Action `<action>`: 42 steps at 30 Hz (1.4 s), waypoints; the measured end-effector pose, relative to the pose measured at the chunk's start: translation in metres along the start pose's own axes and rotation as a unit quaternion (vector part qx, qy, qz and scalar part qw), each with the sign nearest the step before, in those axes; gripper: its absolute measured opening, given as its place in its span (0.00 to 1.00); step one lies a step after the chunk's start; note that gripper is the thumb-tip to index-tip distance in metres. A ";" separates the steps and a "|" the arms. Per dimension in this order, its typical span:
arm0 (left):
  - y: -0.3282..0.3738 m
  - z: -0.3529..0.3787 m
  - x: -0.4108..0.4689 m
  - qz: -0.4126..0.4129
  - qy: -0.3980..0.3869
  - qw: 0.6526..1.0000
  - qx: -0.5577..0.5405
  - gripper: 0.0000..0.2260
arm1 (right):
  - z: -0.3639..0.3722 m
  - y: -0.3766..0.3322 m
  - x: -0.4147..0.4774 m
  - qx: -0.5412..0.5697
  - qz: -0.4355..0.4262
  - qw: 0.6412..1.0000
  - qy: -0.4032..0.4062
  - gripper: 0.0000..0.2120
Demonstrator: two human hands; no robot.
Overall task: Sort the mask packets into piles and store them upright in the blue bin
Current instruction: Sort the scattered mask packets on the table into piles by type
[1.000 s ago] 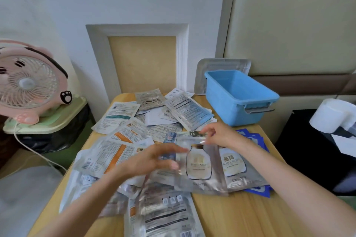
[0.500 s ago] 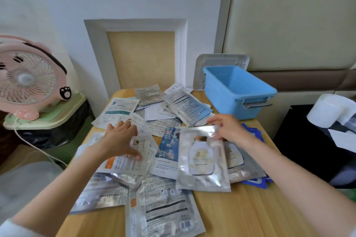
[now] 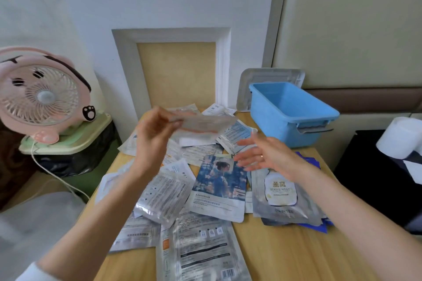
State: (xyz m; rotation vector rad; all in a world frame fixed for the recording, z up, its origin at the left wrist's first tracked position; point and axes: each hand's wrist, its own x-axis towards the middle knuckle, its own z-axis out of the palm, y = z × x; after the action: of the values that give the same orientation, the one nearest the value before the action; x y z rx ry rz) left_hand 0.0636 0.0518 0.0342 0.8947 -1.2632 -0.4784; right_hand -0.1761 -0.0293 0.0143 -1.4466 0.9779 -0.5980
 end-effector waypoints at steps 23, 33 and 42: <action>-0.062 -0.062 -0.008 -0.132 -0.443 0.601 0.652 0.34 | 0.048 0.015 0.071 -0.637 -0.096 0.764 -0.037 0.37; -0.060 -0.068 0.001 -0.195 -0.405 0.634 0.630 0.21 | 0.023 -0.039 0.027 0.042 -0.082 0.970 0.224 0.07; -0.004 -0.076 0.018 -0.243 0.029 0.938 0.247 0.10 | 0.047 0.001 -0.033 -0.041 0.195 0.945 -0.259 0.12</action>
State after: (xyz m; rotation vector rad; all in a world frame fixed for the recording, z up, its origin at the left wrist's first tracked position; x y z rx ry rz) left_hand 0.1414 0.0598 0.0386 1.6557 -1.1203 -0.5223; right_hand -0.1542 0.0238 0.0131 -1.3343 0.8341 0.1165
